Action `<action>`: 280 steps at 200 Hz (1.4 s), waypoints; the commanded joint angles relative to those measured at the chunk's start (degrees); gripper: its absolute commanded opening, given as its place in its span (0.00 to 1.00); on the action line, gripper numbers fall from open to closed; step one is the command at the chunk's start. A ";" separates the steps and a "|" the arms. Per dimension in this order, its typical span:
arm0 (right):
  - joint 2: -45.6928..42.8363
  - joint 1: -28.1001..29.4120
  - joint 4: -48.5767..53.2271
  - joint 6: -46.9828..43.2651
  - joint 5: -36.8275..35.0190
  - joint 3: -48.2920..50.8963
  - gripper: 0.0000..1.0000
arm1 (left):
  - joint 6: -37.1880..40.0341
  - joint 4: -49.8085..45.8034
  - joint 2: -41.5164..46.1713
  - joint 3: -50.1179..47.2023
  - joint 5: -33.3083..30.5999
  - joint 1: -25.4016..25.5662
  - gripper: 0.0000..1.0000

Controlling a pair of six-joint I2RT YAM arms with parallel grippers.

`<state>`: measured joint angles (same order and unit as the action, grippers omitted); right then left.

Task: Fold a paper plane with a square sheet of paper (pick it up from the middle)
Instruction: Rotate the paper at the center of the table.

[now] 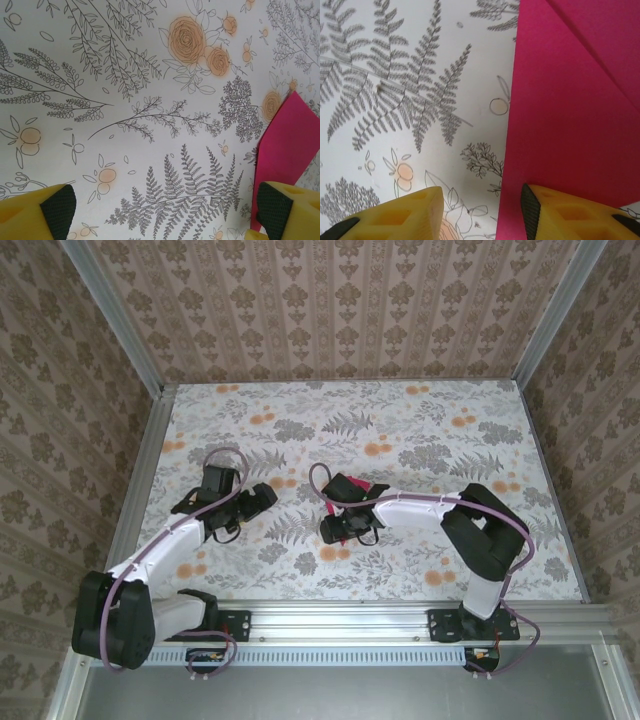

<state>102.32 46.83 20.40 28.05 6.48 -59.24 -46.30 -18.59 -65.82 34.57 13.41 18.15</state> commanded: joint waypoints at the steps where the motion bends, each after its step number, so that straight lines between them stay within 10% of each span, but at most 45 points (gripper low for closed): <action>1: 0.26 -1.46 7.54 -7.49 2.80 1.91 0.46 | 1.31 -2.37 1.31 -0.16 -0.66 -0.66 0.98; 48: -7.63 -6.03 12.02 -13.33 -1.52 3.40 0.46 | 1.35 -2.06 1.33 -0.16 -0.27 -0.75 0.99; 97: -15.69 -6.05 6.48 0.46 -10.99 4.15 0.47 | 1.31 -2.10 1.49 -0.03 -0.05 -0.75 1.00; 185: -6.63 -6.35 0.10 7.72 -12.89 2.41 0.35 | 1.08 -1.58 1.24 -0.47 0.65 -0.71 1.00; 280: 3.20 -7.89 -3.82 4.85 0.68 -0.44 0.37 | 2.42 -0.41 0.64 0.21 4.51 -0.43 1.00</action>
<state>102.78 38.83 18.31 33.82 -0.36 -59.05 -46.04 -19.75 -65.49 34.57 15.33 17.85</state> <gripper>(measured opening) 0.368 0.999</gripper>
